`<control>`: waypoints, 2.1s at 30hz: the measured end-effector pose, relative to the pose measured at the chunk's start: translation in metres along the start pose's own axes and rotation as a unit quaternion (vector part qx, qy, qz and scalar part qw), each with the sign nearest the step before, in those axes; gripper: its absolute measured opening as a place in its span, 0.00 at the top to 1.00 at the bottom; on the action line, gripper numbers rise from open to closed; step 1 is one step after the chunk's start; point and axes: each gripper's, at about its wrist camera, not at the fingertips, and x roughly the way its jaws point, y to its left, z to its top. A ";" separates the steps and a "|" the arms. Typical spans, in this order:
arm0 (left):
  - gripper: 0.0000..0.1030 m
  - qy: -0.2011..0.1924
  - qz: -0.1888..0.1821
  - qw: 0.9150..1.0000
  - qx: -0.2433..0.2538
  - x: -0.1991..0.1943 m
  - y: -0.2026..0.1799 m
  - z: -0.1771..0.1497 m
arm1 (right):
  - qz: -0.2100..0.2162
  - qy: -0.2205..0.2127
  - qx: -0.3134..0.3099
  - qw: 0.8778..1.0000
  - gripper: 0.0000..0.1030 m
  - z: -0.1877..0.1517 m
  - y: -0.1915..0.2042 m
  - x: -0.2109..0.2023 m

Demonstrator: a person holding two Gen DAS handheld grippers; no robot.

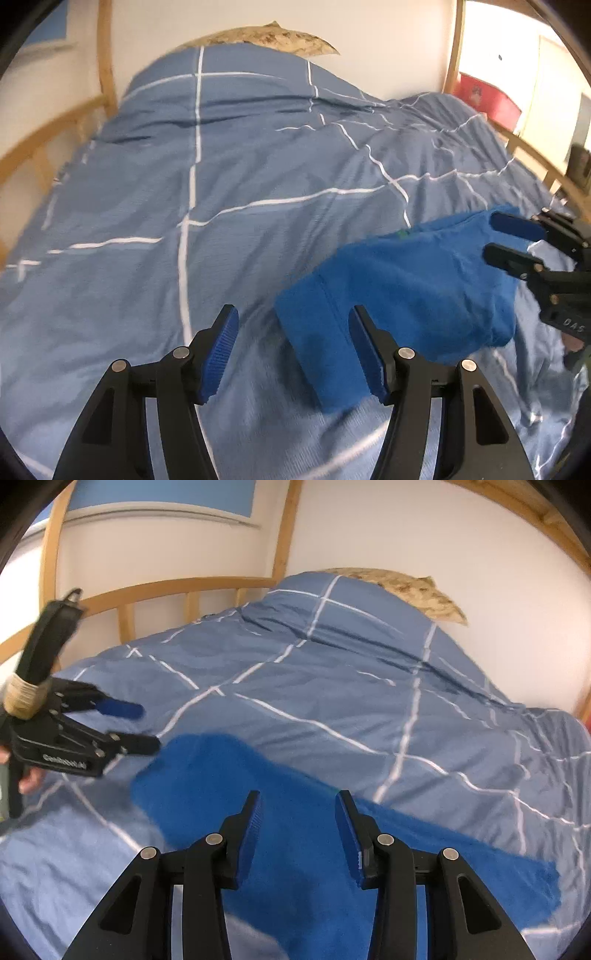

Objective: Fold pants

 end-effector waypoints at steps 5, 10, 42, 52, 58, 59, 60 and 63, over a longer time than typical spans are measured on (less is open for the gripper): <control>0.42 0.017 -0.087 0.995 -0.046 0.039 0.024 0.007 | -0.004 0.017 0.019 1.000 0.60 0.003 0.002 0.034; 0.43 0.033 -0.132 0.988 -0.067 0.069 0.026 0.004 | 0.000 0.030 0.016 0.999 0.60 -0.005 0.006 0.051; 0.22 0.011 0.112 0.992 -0.051 0.036 -0.005 0.003 | -0.015 0.069 0.111 0.991 0.53 0.005 -0.041 0.109; 0.14 -0.067 0.221 0.973 -0.013 -0.047 -0.056 0.005 | -0.007 -0.021 0.088 0.996 0.37 0.010 -0.053 0.003; 0.14 -0.114 0.224 0.968 0.004 -0.089 -0.131 0.005 | 0.009 -0.055 0.079 0.995 0.37 -0.009 -0.074 -0.061; 0.13 -0.119 0.220 0.968 0.003 -0.095 -0.141 0.005 | 0.011 -0.061 0.078 0.995 0.37 -0.014 -0.080 -0.074; 0.12 -0.125 0.208 0.970 0.002 -0.100 -0.155 0.007 | 0.011 -0.067 0.076 0.995 0.37 -0.018 -0.084 -0.085; 0.10 -0.132 0.176 0.975 0.002 -0.107 -0.189 0.008 | -0.007 -0.089 0.075 0.993 0.37 -0.035 -0.106 -0.123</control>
